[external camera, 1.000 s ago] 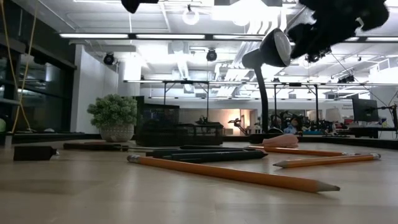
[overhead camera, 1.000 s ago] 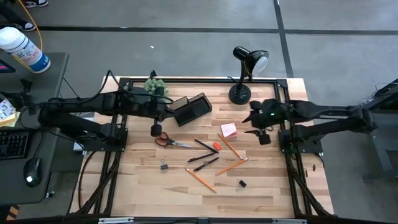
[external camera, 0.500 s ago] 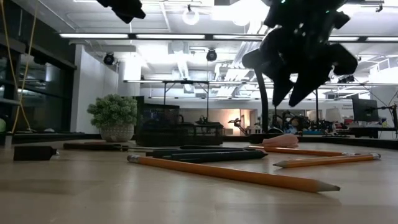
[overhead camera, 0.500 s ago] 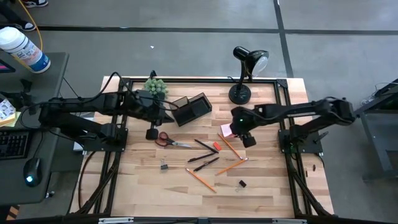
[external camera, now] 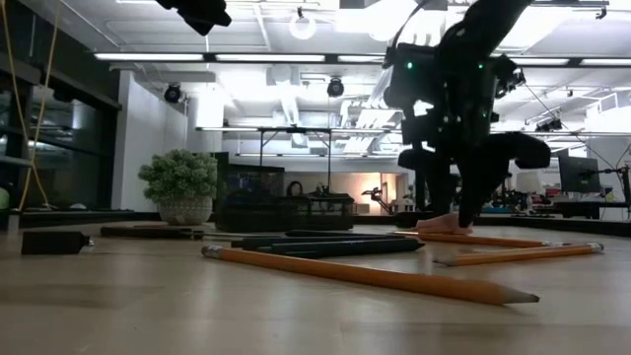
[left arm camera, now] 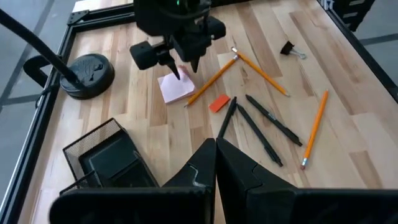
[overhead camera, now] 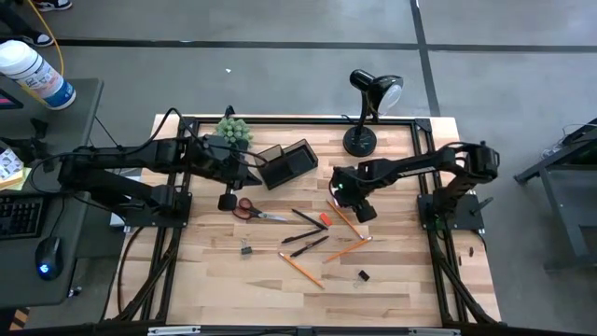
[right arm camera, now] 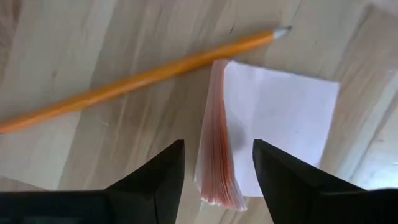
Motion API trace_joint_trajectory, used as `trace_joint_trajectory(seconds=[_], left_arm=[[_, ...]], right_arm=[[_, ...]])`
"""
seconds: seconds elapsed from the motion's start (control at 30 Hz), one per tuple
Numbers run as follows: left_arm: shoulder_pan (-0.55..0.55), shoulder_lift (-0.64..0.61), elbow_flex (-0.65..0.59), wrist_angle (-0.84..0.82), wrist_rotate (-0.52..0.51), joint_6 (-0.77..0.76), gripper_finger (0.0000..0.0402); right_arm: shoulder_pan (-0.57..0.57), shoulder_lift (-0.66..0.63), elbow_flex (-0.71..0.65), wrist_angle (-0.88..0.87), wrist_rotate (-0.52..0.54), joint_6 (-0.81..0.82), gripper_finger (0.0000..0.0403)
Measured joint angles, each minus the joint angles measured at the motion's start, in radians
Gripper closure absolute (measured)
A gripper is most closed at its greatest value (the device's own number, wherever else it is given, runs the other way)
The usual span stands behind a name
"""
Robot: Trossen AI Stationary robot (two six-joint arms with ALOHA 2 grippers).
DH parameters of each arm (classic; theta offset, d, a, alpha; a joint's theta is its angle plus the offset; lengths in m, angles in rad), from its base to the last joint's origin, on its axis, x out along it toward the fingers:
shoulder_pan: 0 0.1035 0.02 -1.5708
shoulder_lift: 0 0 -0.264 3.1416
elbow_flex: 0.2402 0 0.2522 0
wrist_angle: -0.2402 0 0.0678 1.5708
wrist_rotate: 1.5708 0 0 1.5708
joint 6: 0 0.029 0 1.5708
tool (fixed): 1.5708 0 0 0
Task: Pick and place office supplies into organizer
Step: Put the pink sticky note into the black desk organizer
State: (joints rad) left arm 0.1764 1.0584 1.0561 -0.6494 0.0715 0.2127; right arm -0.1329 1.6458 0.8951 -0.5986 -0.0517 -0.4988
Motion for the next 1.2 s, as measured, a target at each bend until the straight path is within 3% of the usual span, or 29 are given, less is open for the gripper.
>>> trace_joint_trajectory(seconds=[0.27,0.6,0.9,1.2], left_arm=[[0.000,0.000,0.000,0.000,-0.002,0.000,0.0401],[0.000,0.000,0.000,0.000,-0.012,0.000,0.0401],[0.000,0.000,0.000,0.001,-0.012,0.000,0.0401],[0.000,0.000,0.000,0.002,-0.012,0.000,0.0401]], right_arm=[[0.001,0.049,0.003,0.004,0.054,0.000,0.0260],[0.003,0.050,0.003,0.001,0.073,0.000,0.0391],[0.020,-0.014,0.053,-0.069,0.153,0.002,0.0395],[0.019,-0.024,0.263,-0.084,0.196,-0.088,0.0399]])
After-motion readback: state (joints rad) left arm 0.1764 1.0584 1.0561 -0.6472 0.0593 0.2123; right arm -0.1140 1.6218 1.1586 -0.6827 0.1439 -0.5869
